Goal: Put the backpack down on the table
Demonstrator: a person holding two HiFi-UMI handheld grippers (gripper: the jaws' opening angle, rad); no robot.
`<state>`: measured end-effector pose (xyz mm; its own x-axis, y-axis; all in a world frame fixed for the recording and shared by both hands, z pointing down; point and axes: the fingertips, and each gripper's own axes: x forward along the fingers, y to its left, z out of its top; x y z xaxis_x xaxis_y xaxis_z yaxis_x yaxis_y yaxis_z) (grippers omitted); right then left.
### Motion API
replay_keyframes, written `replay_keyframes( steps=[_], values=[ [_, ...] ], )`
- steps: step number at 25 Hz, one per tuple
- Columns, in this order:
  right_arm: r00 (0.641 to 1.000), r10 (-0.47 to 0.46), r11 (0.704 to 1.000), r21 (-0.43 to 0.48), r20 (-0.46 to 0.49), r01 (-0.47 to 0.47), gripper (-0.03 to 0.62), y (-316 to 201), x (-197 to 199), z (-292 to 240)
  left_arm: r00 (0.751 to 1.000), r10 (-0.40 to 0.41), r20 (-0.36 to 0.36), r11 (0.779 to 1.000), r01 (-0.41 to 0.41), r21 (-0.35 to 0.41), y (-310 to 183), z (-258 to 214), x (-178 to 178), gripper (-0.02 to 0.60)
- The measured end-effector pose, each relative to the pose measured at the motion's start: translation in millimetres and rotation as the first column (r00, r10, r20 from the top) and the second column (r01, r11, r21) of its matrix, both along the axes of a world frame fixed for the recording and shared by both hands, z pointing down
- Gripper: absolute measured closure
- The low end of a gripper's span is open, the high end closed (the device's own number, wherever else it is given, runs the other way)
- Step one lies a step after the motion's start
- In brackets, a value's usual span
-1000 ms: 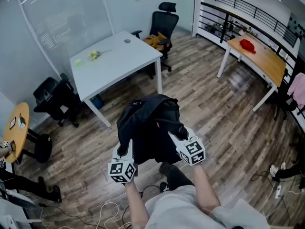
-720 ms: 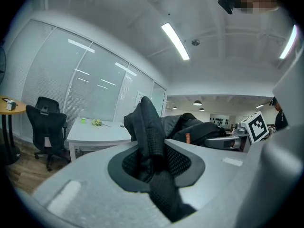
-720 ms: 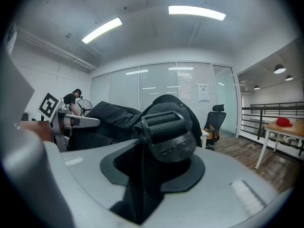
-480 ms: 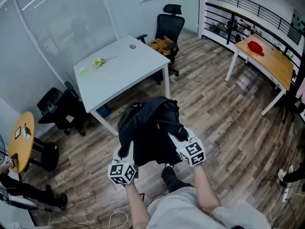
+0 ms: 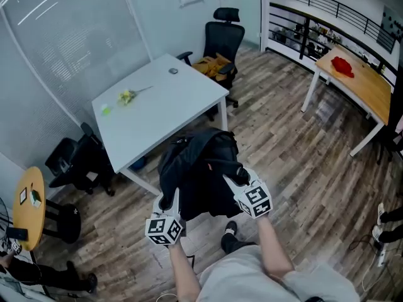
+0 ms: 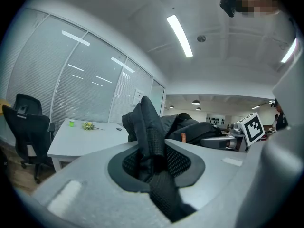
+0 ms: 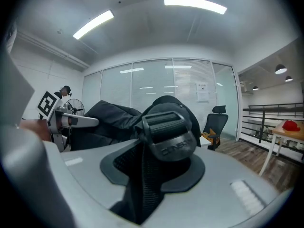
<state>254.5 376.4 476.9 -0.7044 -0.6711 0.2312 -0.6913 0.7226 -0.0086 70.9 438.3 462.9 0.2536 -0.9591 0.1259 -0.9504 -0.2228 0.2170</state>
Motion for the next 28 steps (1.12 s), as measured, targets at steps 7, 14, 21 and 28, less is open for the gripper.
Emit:
replay_keyframes(
  steps=[7, 14, 21, 28],
  values=[
    [1.000, 0.023, 1.000, 0.020, -0.001, -0.023, 0.470, -82.4, -19.9, 0.0, 0.999, 0.034, -0.003, 0.999, -0.034, 0.003, -96.8, 4.1, -20.6, 0.503],
    [0.997, 0.071, 0.997, 0.017, 0.013, -0.071, 0.470, -142.0, -3.5, 5.6, 0.995, 0.098, 0.008, 0.995, -0.098, 0.002, -164.8, 7.0, -7.1, 0.503],
    [0.997, 0.080, 0.997, -0.001, 0.012, -0.080, 0.470, -184.7, -10.4, 14.3, 0.993, 0.120, 0.012, 0.993, -0.120, -0.017, -209.6, 13.3, -14.3, 0.503],
    [0.996, 0.089, 0.996, -0.001, 0.005, -0.089, 0.470, -258.8, -44.6, 26.0, 0.989, 0.144, 0.014, 0.989, -0.144, -0.019, -289.4, 26.2, -47.2, 0.505]
  ],
)
